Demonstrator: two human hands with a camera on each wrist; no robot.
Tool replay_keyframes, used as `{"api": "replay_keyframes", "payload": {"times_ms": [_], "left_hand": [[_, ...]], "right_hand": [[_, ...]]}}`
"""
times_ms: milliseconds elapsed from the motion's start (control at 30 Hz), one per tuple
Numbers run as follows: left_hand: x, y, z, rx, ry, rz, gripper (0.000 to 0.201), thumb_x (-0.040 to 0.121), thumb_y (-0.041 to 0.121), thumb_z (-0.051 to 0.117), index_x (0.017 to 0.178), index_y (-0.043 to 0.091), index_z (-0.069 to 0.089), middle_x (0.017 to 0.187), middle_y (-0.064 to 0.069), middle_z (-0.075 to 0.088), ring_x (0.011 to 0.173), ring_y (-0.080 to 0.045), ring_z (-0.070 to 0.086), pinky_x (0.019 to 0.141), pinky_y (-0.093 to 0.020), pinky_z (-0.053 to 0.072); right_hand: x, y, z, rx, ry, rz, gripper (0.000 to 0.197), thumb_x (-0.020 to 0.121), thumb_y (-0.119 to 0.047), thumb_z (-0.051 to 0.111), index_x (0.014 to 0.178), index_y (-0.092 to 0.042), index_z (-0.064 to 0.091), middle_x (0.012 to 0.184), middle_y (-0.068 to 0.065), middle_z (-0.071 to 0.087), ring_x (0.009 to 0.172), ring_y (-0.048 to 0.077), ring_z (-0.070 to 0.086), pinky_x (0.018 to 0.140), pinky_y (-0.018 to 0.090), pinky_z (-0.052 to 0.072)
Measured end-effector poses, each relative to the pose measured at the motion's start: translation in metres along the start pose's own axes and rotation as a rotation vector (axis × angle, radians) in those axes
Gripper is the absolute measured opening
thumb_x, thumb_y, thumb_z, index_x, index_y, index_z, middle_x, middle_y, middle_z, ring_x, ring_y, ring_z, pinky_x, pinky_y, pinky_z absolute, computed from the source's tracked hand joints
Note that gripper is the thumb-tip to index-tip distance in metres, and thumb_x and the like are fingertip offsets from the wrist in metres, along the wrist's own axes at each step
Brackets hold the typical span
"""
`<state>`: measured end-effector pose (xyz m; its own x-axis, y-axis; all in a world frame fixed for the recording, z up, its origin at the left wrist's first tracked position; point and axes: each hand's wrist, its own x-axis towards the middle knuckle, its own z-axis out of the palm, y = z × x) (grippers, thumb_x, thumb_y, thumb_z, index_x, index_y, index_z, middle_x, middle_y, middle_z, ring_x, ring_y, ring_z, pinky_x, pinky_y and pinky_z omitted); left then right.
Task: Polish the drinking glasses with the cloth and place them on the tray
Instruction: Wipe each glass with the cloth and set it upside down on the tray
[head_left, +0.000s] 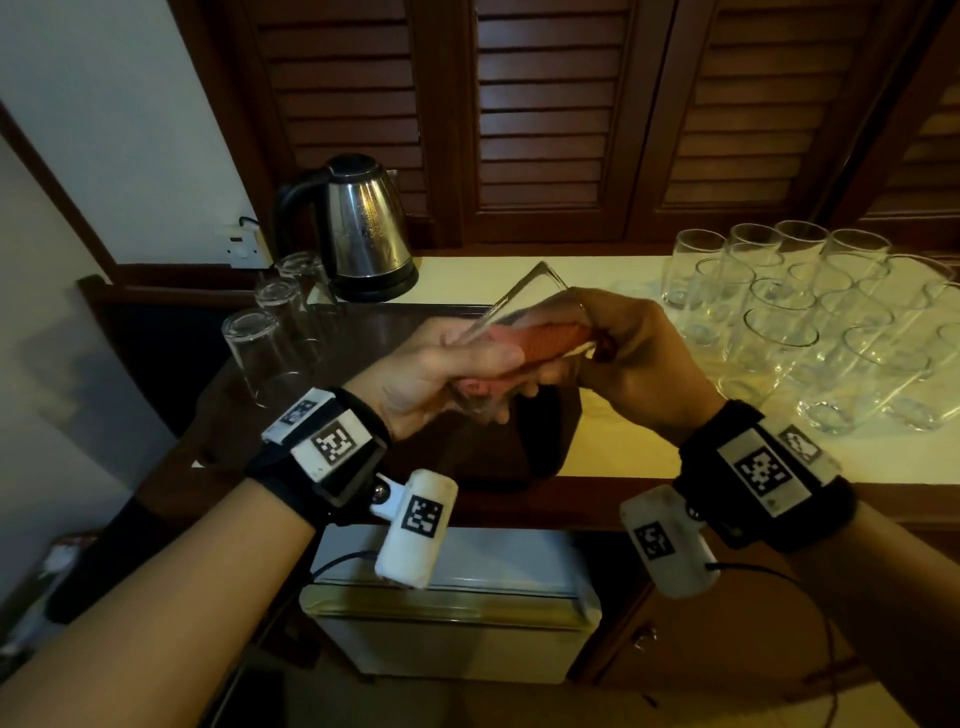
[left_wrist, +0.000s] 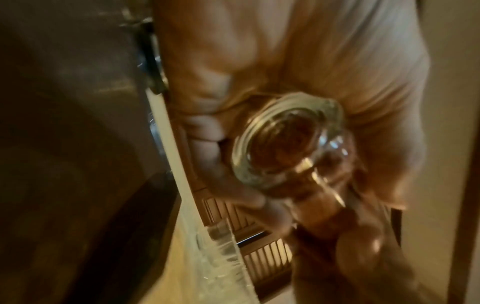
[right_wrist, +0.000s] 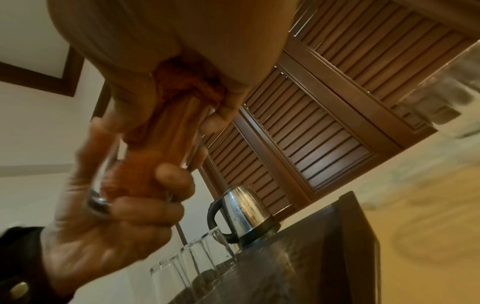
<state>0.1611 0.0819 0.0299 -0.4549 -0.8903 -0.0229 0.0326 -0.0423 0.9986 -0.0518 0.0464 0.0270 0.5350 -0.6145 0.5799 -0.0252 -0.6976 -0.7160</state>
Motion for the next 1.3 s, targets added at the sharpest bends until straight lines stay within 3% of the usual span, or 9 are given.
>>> {"api": "replay_keyframes", "payload": {"times_ms": [167, 267, 367, 567, 700, 800, 933, 1067, 1300], "left_hand": [[0.000, 0.018, 0.002, 0.792, 0.298, 0.173, 0.059, 0.065, 0.037, 0.089, 0.118, 0.022, 0.066, 0.103, 0.009, 0.071, 0.095, -0.008, 0.067, 0.085, -0.031, 0.057], [-0.001, 0.023, 0.010, 0.903, 0.354, 0.192, 0.065, 0.063, 0.039, 0.090, 0.122, 0.026, 0.065, 0.106, 0.015, 0.067, 0.098, -0.001, 0.063, 0.089, -0.029, 0.055], [0.002, 0.022, 0.009, 0.686, 0.391, 0.168, 0.067, 0.063, 0.043, 0.090, 0.122, 0.023, 0.065, 0.107, 0.009, 0.070, 0.097, -0.007, 0.068, 0.085, -0.028, 0.056], [-0.003, 0.009, 0.008, -0.046, 0.223, 0.045, 0.048, 0.072, 0.032, 0.079, 0.114, 0.012, 0.066, 0.091, -0.015, 0.073, 0.059, -0.016, 0.063, 0.049, -0.018, 0.050], [0.000, 0.008, 0.005, 0.674, 0.472, 0.298, 0.062, 0.065, 0.035, 0.090, 0.121, 0.023, 0.065, 0.102, 0.011, 0.070, 0.082, 0.001, 0.067, 0.075, -0.015, 0.053], [0.000, 0.006, 0.006, 1.101, 0.522, 0.439, 0.080, 0.061, 0.047, 0.087, 0.134, 0.024, 0.061, 0.121, 0.008, 0.067, 0.105, 0.002, 0.061, 0.097, -0.016, 0.047], [0.003, 0.004, 0.015, 0.675, 0.535, 0.211, 0.071, 0.059, 0.042, 0.090, 0.123, 0.037, 0.058, 0.113, 0.009, 0.065, 0.086, -0.002, 0.067, 0.074, -0.015, 0.054], [0.003, 0.008, 0.015, 0.149, 0.413, 0.055, 0.041, 0.063, 0.032, 0.080, 0.100, 0.018, 0.070, 0.090, -0.011, 0.070, 0.058, -0.015, 0.064, 0.050, -0.019, 0.050], [0.001, 0.005, 0.004, 1.078, 0.532, 0.430, 0.077, 0.061, 0.040, 0.090, 0.131, 0.024, 0.061, 0.121, 0.010, 0.064, 0.107, 0.002, 0.058, 0.097, -0.016, 0.046]], "right_hand": [[-0.012, 0.007, 0.014, 0.258, 0.043, 0.220, 0.063, 0.075, 0.017, 0.072, 0.121, -0.025, 0.063, 0.098, -0.021, 0.074, 0.093, -0.001, 0.068, 0.076, 0.017, 0.054], [-0.014, 0.006, 0.017, 0.374, 0.103, 0.230, 0.062, 0.074, 0.015, 0.071, 0.129, -0.013, 0.059, 0.088, -0.014, 0.076, 0.081, 0.003, 0.069, 0.067, 0.017, 0.053], [-0.007, 0.001, 0.009, 0.356, 0.167, 0.204, 0.047, 0.073, 0.000, 0.071, 0.118, -0.015, 0.068, 0.095, -0.003, 0.077, 0.091, 0.025, 0.069, 0.077, 0.036, 0.057], [0.007, -0.004, -0.002, 0.204, 0.053, 0.095, 0.042, 0.078, 0.005, 0.069, 0.114, -0.016, 0.068, 0.103, 0.003, 0.071, 0.098, 0.016, 0.068, 0.083, 0.031, 0.058], [0.001, 0.006, 0.010, 0.351, 0.078, 0.223, 0.027, 0.083, -0.001, 0.070, 0.107, -0.014, 0.069, 0.082, -0.010, 0.071, 0.068, 0.009, 0.060, 0.054, 0.023, 0.048], [-0.005, 0.013, 0.016, 0.516, 0.184, 0.293, 0.029, 0.078, -0.006, 0.069, 0.107, -0.005, 0.069, 0.074, -0.004, 0.068, 0.060, 0.010, 0.053, 0.049, 0.022, 0.041], [-0.007, 0.015, 0.016, 0.507, 0.238, 0.275, 0.029, 0.077, -0.001, 0.068, 0.105, -0.009, 0.070, 0.080, -0.003, 0.074, 0.069, 0.014, 0.064, 0.058, 0.023, 0.050], [-0.003, 0.014, 0.009, 0.341, 0.166, 0.200, 0.043, 0.078, 0.010, 0.070, 0.108, -0.020, 0.067, 0.091, -0.016, 0.076, 0.088, 0.004, 0.070, 0.075, 0.019, 0.055], [-0.004, 0.013, 0.014, 0.500, 0.155, 0.329, 0.028, 0.082, -0.010, 0.073, 0.109, -0.006, 0.067, 0.076, -0.007, 0.071, 0.063, 0.008, 0.062, 0.051, 0.021, 0.048]]}}
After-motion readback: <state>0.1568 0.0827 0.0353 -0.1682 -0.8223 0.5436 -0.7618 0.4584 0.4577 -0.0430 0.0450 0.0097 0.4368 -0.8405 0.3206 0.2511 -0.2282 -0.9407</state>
